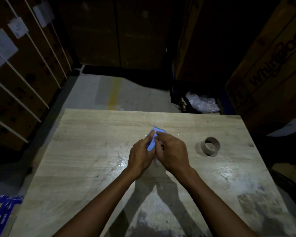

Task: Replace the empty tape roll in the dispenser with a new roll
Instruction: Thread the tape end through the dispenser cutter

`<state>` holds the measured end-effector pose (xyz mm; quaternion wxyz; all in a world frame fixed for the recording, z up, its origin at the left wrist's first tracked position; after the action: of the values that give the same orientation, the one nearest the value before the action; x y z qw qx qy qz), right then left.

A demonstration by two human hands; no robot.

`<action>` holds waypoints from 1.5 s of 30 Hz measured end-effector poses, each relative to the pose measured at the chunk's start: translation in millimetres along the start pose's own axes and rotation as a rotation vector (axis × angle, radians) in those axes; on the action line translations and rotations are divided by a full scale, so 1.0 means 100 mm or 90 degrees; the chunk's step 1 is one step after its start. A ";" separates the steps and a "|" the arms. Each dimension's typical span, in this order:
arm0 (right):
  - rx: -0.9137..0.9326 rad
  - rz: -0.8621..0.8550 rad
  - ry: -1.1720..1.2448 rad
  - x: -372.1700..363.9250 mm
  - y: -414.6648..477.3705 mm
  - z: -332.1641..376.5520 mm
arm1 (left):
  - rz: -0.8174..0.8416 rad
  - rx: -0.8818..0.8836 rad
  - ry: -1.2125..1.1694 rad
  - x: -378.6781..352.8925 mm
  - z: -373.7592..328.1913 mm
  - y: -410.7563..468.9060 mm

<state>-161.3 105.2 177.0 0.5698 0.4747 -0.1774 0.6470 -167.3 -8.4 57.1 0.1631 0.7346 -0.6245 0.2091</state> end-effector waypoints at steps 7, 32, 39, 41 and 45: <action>-0.041 0.016 0.054 -0.15 -0.27 -0.38 | 0.047 0.132 -0.258 0.11 0.23 0.10; -0.042 0.342 -0.131 -0.65 -0.95 -0.53 | 0.445 0.620 -0.529 -0.82 0.92 -0.71; -0.051 0.405 -0.094 -0.56 -0.99 -0.84 | 0.353 0.605 -0.522 -1.10 0.98 -0.74; -0.049 0.423 -0.090 -0.54 -0.98 -0.94 | 0.343 0.634 -0.575 -1.24 0.95 -0.78; -0.027 0.420 -0.077 -0.47 -0.94 -1.08 | 0.301 0.670 -0.593 -1.49 0.97 -0.80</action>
<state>-125.3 188.5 57.0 0.3276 0.4172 -0.3687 0.7633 -97.9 83.1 -100.3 -0.5418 0.5739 -0.5880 0.1771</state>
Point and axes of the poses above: each hand's wrist, its own y-axis towards the middle knuckle, its own x-axis out of the back of the hand, z = x × y, the point moved 10 cm from there along y, towards the middle knuckle
